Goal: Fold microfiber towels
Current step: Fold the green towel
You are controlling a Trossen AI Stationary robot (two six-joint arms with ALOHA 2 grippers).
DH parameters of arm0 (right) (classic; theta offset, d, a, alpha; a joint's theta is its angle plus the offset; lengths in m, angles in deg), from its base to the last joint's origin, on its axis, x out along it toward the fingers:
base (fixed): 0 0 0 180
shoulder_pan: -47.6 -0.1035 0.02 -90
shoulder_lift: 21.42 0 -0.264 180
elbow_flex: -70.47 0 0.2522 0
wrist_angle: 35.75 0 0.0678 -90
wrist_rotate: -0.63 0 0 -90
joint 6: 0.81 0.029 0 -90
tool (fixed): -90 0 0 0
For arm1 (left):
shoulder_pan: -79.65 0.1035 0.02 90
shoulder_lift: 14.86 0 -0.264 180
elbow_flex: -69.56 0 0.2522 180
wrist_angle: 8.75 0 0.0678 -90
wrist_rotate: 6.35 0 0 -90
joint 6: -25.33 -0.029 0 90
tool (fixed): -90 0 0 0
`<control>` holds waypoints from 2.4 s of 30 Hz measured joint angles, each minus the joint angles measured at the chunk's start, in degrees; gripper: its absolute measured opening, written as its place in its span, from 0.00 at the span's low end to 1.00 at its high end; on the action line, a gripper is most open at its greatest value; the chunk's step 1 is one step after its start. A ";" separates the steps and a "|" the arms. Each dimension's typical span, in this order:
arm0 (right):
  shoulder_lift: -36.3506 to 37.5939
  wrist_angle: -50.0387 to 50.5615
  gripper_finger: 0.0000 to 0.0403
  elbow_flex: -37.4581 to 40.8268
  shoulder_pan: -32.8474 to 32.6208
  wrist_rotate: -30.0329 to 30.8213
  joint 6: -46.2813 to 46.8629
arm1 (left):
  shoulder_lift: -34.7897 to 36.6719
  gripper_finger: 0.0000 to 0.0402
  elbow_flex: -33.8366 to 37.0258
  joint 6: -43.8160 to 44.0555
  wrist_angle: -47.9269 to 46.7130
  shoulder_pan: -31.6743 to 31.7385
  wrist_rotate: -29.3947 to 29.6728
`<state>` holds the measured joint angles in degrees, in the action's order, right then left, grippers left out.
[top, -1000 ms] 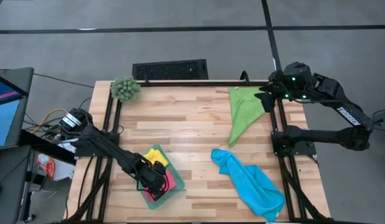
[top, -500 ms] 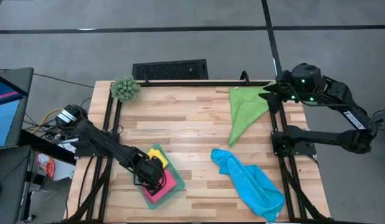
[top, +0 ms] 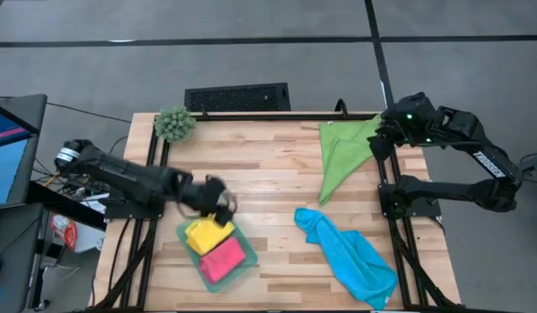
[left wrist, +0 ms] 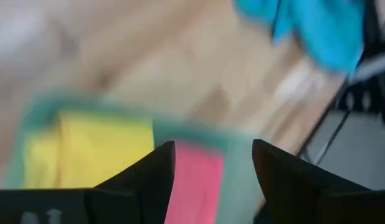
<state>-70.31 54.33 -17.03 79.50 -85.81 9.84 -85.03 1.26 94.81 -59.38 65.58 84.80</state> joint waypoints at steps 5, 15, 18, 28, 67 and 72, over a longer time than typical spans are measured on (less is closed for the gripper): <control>-1.42 0.04 0.55 0.00 0.00 2.62 -0.20 | -5.43 0.51 0.00 -12.71 14.84 12.40 0.03; -1.24 0.06 0.55 0.00 0.00 2.59 0.95 | -32.59 0.51 -16.82 -24.41 24.28 19.37 0.47; -1.24 0.04 0.55 0.00 0.00 2.59 0.97 | -40.69 0.51 -25.79 -24.60 21.84 18.89 -0.97; -1.23 0.49 0.55 0.00 0.00 2.50 1.44 | -61.67 0.51 -52.06 -26.83 12.90 16.36 -1.95; 6.33 -2.90 0.55 0.00 -0.02 1.35 3.55 | -68.37 0.00 -61.73 -36.91 0.68 16.70 -11.10; 2.15 -6.33 0.55 0.00 -0.04 0.71 -1.23 | -62.79 0.00 -61.83 -49.79 -16.21 15.99 -4.82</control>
<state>-68.16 48.00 -17.03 79.46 -85.09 8.61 -147.82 -60.58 45.02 -75.59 81.57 79.98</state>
